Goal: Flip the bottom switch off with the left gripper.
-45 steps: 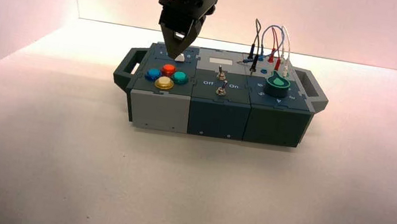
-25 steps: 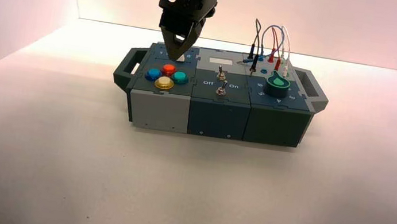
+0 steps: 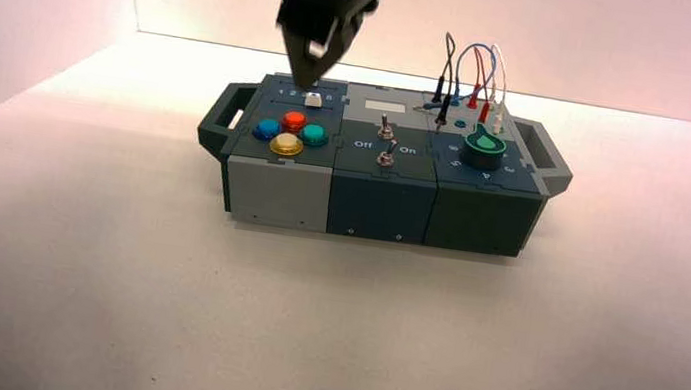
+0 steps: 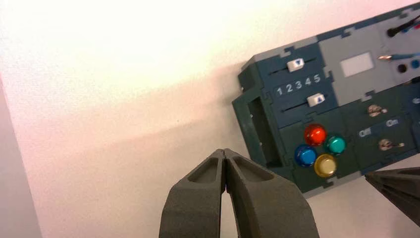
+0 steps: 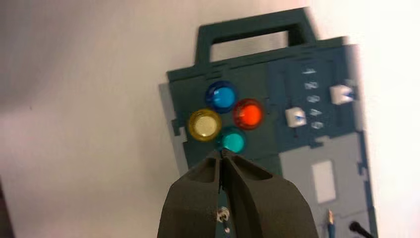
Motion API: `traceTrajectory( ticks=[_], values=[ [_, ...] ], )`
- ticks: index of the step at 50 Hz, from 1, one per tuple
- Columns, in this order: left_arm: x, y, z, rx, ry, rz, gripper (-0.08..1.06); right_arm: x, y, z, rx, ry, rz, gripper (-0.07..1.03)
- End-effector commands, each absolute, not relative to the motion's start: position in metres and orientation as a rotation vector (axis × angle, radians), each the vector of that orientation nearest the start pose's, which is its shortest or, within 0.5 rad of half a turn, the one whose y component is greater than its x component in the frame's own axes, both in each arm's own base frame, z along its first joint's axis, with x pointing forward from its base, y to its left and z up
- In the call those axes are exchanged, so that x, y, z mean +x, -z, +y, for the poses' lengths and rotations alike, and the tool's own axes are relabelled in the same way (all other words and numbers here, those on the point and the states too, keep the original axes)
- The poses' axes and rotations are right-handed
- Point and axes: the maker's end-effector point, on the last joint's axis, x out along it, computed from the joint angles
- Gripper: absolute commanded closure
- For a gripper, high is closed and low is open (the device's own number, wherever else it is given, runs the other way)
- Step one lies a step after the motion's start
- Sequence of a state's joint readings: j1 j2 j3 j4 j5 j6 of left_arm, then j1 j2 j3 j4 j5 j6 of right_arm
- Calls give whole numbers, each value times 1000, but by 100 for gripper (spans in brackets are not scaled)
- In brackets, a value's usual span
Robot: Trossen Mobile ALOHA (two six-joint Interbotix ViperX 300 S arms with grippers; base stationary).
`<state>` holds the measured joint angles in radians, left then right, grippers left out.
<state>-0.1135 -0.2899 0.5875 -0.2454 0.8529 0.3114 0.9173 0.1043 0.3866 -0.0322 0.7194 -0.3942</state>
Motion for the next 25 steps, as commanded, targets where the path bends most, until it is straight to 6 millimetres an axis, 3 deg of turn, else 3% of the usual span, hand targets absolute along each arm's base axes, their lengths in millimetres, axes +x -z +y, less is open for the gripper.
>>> traceTrajectory(
  ticks=[1, 13, 25],
  values=[
    [319, -213, -79, 75, 360, 1056, 101, 276, -154, 325, -807, -958, 891, 98],
    [288, -233, -97, 32, 386, 1063, 101, 303, -172, 279, -598, -764, 977, 98],
    [258, -233, -117, -13, 415, 1078, 101, 312, -176, 232, -382, -579, 1031, 98]
  ],
)
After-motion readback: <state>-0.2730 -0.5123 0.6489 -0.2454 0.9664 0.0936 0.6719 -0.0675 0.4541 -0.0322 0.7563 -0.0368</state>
